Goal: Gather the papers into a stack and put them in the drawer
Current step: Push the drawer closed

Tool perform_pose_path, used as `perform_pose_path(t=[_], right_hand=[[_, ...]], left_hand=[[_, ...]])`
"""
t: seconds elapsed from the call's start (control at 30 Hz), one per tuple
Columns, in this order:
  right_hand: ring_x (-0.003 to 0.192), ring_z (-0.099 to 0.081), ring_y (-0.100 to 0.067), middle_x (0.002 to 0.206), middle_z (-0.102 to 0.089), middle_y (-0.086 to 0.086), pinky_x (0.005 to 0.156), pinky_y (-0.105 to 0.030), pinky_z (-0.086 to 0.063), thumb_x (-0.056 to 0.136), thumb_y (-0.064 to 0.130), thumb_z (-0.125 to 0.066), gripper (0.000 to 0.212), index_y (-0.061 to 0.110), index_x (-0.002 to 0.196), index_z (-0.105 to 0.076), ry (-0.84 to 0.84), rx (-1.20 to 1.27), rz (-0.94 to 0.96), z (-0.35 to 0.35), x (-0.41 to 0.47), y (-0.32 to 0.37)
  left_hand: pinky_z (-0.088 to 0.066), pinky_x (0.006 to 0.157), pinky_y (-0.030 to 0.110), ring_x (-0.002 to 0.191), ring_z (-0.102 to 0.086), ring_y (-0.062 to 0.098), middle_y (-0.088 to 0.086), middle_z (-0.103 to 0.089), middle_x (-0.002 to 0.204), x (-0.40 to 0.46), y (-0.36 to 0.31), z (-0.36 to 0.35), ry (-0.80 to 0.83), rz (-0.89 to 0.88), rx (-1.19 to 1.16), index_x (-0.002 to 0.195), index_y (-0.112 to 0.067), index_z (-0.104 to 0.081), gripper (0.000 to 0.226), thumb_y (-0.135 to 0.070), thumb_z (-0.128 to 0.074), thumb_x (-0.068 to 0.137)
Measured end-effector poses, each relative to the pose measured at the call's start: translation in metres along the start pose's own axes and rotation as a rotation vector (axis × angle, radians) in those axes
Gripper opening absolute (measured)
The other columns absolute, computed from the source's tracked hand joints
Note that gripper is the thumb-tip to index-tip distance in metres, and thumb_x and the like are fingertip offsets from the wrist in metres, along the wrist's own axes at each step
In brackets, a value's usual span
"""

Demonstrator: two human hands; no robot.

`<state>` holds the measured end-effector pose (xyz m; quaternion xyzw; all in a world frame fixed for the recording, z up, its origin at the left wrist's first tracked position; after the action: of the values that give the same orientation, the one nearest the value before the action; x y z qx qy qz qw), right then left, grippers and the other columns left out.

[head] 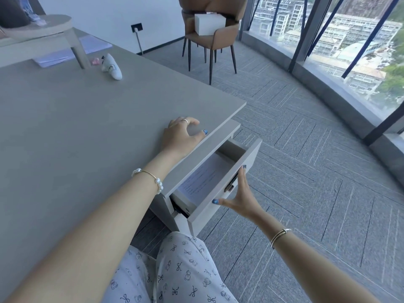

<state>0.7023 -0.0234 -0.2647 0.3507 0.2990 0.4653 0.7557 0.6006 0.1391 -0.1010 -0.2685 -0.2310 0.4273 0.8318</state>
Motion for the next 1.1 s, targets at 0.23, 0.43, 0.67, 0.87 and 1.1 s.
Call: perform_pose_path(t=[0.23,0.43,0.67,0.87,1.1], right_hand=[[0.142,0.019,-0.009,0.157,0.024,-0.003,0.114,-0.025,0.003,0.063,0.055,-0.075,0.133,0.01,0.145,0.02,-0.01,-0.002,0.004,-0.012,0.025,0.018],[0.146,0.014,-0.016,0.159,0.015,-0.009,0.112,-0.022,0.003,0.068,0.053,-0.074,0.127,0.004,0.146,0.014,-0.005,-0.011,0.006,-0.023,0.052,0.034],[0.147,0.011,-0.016,0.16,0.011,-0.01,0.112,-0.018,0.001,0.062,0.05,-0.079,0.131,0.004,0.147,0.009,-0.091,0.018,0.0,-0.03,0.064,0.041],[0.148,0.005,-0.018,0.16,0.004,-0.01,0.115,-0.027,-0.01,0.061,0.054,-0.078,0.13,0.003,0.147,0.006,-0.095,-0.075,-0.012,-0.026,0.066,0.043],[0.148,0.003,-0.015,0.161,0.002,-0.006,0.117,-0.034,-0.014,0.062,0.058,-0.076,0.126,0.007,0.149,0.0,-0.027,-0.161,-0.057,-0.014,0.062,0.04]], left_hand=[[-0.038,0.102,0.036,0.122,-0.045,0.019,-0.002,-0.06,0.124,0.0,0.0,0.001,-0.01,-0.006,0.003,0.115,-0.023,-0.058,0.036,-0.038,-0.06,0.082],[-0.037,0.101,0.035,0.12,-0.046,0.019,-0.002,-0.061,0.123,0.002,0.001,0.0,-0.018,-0.005,0.007,0.113,-0.023,-0.059,0.034,-0.038,-0.06,0.082],[-0.036,0.1,0.035,0.119,-0.046,0.019,-0.003,-0.06,0.121,0.002,0.002,-0.001,-0.024,-0.008,0.017,0.111,-0.024,-0.06,0.036,-0.042,-0.061,0.081],[-0.036,0.1,0.035,0.12,-0.046,0.018,-0.003,-0.059,0.122,0.002,0.002,-0.002,-0.014,0.001,0.039,0.11,-0.024,-0.06,0.039,-0.044,-0.064,0.077],[-0.037,0.102,0.034,0.121,-0.047,0.019,0.0,-0.06,0.123,-0.01,-0.004,0.006,-0.017,0.034,-0.006,0.112,-0.019,-0.06,0.038,-0.04,-0.064,0.08]])
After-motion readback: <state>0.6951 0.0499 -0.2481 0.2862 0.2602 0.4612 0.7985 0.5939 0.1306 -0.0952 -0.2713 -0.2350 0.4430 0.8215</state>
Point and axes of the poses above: each hand's wrist, its own x-axis towards the middle knuckle, its own z-axis out of the back of the hand, y = z × x, the point moved 9 cm from there along x, towards the middle knuckle
